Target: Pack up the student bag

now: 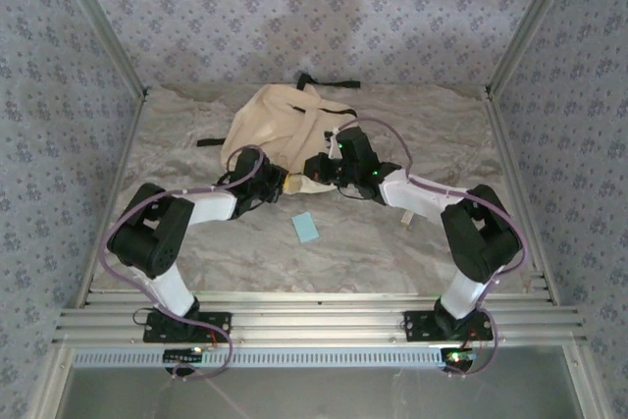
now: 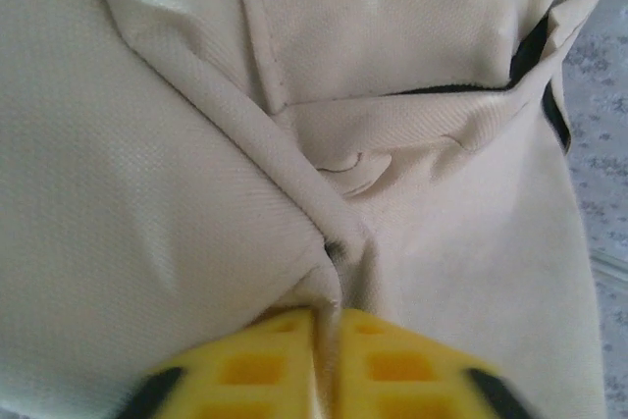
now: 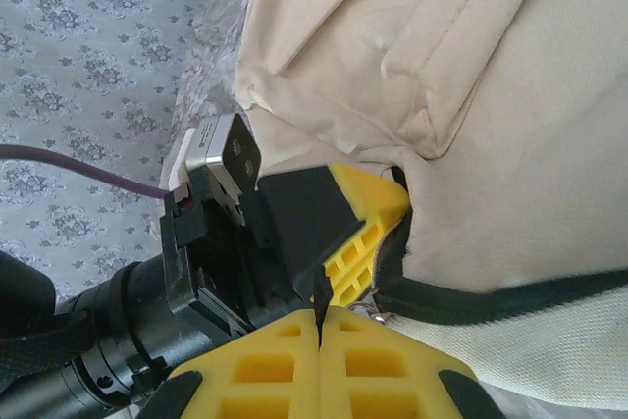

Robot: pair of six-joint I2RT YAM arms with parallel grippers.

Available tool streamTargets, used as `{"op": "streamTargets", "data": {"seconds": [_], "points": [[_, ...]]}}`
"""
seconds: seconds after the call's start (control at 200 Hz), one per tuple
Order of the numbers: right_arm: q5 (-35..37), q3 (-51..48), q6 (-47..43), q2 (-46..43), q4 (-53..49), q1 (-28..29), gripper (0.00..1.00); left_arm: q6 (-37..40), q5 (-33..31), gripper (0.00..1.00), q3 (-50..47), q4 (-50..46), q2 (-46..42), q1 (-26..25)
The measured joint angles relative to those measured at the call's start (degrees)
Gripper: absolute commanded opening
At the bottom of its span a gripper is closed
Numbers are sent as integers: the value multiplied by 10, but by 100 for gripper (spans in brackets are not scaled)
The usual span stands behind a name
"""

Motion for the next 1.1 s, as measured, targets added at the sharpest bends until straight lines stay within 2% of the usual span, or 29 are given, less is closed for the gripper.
{"op": "streamTargets", "data": {"seconds": [0.19, 0.44, 0.71, 0.919, 1.009, 1.099], "points": [[16, -6, -15, -13, -23, -25, 0, 2, 3, 0, 0, 17, 5, -1], [24, -20, -41, -27, -44, -100, 0, 19, 18, 0, -10, 18, -25, 2], [48, -20, -50, -39, -43, -176, 0, 56, 10, 0, -42, -32, -54, 52], [44, -4, -69, -39, -63, -145, 1, 87, 3, 0, -40, -59, -70, 55], [25, 30, -106, -34, -97, -117, 9, 102, 0, 0, -36, -66, -72, 52], [-3, 105, -152, -6, -144, -90, 21, 121, -3, 0, -33, -78, -75, 46]]}}
